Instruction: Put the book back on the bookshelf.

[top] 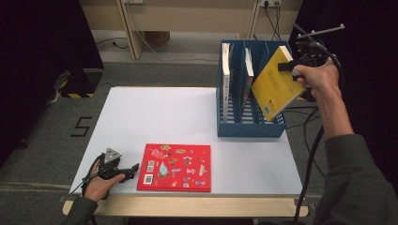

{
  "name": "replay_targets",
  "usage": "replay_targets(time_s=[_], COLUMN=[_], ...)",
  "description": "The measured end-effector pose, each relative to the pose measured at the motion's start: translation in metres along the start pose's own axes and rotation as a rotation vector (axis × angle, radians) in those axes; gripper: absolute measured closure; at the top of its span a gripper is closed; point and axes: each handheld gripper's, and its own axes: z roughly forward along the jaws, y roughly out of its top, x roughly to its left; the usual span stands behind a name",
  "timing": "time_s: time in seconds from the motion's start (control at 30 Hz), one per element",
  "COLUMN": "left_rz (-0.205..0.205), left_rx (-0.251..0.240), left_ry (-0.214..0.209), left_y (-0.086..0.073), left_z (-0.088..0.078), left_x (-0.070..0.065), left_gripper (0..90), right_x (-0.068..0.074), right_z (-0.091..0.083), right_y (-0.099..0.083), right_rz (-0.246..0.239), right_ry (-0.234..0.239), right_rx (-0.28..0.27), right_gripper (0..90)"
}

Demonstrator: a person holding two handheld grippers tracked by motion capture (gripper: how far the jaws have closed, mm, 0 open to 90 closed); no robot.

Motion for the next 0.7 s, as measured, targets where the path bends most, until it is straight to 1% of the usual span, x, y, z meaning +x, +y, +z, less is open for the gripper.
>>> replay_targets(time_s=[0.13, 0.17, 0.23, 0.27, 0.3, 0.43, 0.47, 0.5, 0.6, 0.7], left_rz=[0.0, 0.0, 0.0, 0.0, 0.0, 0.0, 0.0, 0.0, 0.0, 0.0], left_rx=[0.0, 0.0, 0.0, 0.0, 0.0, 0.0, -0.001, 0.0, -0.001, -0.001], left_ry=[0.0, 0.0, -0.001, 0.0, 0.0, 0.0, 0.0, 0.0, 0.001, 0.0], left_y=[0.0, 0.0, 0.0, 0.0, 0.0, 0.0, 0.0, 0.0, 0.0, 0.0], left_z=[0.0, 0.0, 0.0, 0.0, 0.0, 0.0, 0.0, 0.0, 0.0, 0.0], left_x=[0.0, 0.0, 0.0, 0.0, 0.0, 0.0, 0.0, 0.0, 0.0, 0.0], left_gripper=[11.4, 11.4, 11.4, 11.4, 11.4, 11.4, 11.3, 11.4, 11.3, 11.3], right_x=[-0.001, -0.001, 0.0, 0.0, 0.001, 0.004, 0.004, 0.004, 0.004, 0.001], right_z=[0.014, 0.017, 0.022, 0.026, 0.031, 0.053, 0.058, 0.063, 0.076, 0.085], right_y=[0.009, 0.012, 0.016, 0.017, 0.018, 0.021, 0.022, 0.023, 0.025, 0.024], right_rz=[0.03, 0.041, 0.063, 0.065, 0.071, 0.099, 0.112, 0.11, 0.116, 0.136], right_ry=[0.002, -0.004, 0.0, -0.002, 0.001, -0.017, -0.015, -0.025, -0.019, -0.015], right_rx=[-0.018, -0.03, -0.042, -0.051, -0.052, -0.041, -0.039, -0.038, -0.035, -0.036], right_gripper=[74.9, 74.9, 74.9, 74.9, 74.9, 74.8, 74.7, 74.7, 74.6, 74.6])
